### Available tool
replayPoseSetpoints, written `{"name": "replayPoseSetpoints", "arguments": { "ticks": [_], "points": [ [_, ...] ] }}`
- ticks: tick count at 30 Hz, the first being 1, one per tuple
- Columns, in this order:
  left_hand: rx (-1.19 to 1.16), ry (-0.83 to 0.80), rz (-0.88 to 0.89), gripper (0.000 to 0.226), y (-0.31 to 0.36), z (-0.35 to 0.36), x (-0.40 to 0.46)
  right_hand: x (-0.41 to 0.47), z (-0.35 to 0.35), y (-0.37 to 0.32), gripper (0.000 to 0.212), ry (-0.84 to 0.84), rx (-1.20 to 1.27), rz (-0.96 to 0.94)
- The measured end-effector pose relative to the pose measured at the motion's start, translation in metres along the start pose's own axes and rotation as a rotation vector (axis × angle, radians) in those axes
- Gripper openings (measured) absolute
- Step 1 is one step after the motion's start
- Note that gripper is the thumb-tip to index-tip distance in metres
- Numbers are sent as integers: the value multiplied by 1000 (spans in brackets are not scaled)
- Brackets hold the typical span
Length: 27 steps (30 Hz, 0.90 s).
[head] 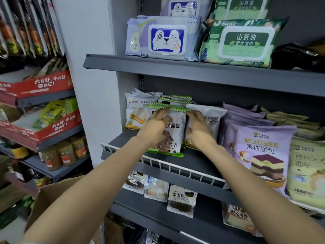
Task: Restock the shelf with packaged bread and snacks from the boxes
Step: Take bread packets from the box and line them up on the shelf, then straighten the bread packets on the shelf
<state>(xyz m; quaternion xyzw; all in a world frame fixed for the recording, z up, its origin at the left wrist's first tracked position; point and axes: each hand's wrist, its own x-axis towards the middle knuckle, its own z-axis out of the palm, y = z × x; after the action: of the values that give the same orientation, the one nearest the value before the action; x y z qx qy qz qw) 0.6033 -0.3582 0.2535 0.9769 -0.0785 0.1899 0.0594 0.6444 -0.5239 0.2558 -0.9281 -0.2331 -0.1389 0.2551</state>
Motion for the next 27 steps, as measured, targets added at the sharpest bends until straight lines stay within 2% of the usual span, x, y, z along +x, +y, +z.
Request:
{"name": "replayPoseSetpoints", "arguments": {
  "ticks": [4, 8, 12, 17, 22, 27],
  "points": [
    [-86, 167, -196, 36, -13, -18, -26, -17, 0, -50, 41, 81, 111, -183],
    [-216, 206, -417, 24, -52, -33, -79, -28, 30, -109, 24, -9, 225, -276],
    [-177, 128, -620, 21, -111, -33, -153, -49, 92, -168, 22, -145, 307, -348],
    [-164, -45, -817, 17, -188, -1, -244, -78, 198, -231, 24, -415, 287, -330],
    [-265, -229, -985, 19, -253, 65, -311, -99, 314, -249, 23, -668, 241, -162],
    [-363, -387, -1145, 28, -291, 152, -353, -113, 410, -233, 29, -938, 125, 15]
  ]
}}
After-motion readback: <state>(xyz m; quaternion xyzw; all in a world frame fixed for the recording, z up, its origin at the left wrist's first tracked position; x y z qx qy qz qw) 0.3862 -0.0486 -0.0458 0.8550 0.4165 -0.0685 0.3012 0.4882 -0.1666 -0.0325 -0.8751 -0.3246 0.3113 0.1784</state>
